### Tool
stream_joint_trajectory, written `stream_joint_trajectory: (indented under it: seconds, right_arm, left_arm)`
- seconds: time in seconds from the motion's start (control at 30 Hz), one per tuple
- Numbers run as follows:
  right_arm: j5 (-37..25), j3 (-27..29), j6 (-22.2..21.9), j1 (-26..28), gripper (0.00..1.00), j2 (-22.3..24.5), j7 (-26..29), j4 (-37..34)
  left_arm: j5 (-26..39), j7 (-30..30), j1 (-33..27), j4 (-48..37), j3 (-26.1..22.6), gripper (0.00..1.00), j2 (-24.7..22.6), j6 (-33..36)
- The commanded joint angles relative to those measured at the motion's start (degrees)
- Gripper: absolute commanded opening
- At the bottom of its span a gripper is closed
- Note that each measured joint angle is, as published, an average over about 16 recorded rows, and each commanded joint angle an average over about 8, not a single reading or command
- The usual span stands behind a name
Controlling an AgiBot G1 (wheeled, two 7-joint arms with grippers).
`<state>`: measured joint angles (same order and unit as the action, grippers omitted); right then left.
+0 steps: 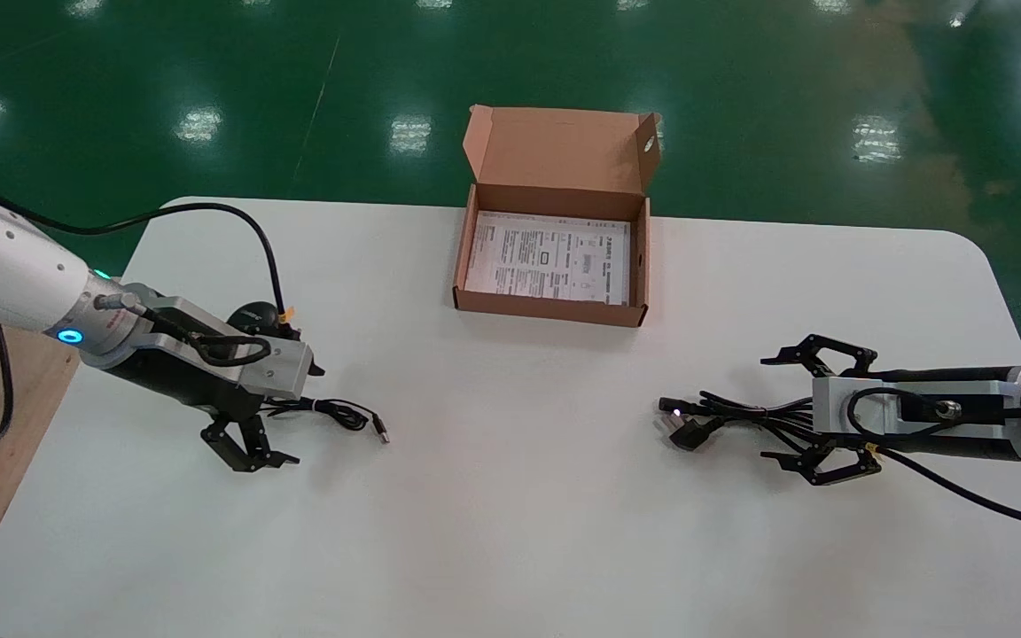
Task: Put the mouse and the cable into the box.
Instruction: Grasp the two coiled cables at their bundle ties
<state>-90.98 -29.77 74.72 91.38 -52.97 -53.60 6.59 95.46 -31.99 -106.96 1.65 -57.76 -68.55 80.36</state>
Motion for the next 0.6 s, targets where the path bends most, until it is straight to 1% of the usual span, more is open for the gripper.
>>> stream_joint_trajectory:
  seconds: [0.03,0.27,0.6]
  right_arm:
    - [-0.2,-0.1,-0.9,0.2,1.0,-0.9,-0.2,-1.0]
    - [-0.5,-0.3,-2.7,0.6,1.0,-2.2,-0.7,-3.1]
    - [-0.5,-0.2,-3.0,0.7,1.0,-2.3,-0.6,-3.4]
  left_arm:
    - [0.1,-0.6,0.2,-0.5,-0.1,1.0,-0.2,-0.5]
    - [0.3,-1.8,1.2,-1.3,-0.3,1.0,-0.3,0.1]
    - [0.4,-1.9,1.4,-1.3,-0.3,1.0,-0.4,0.3]
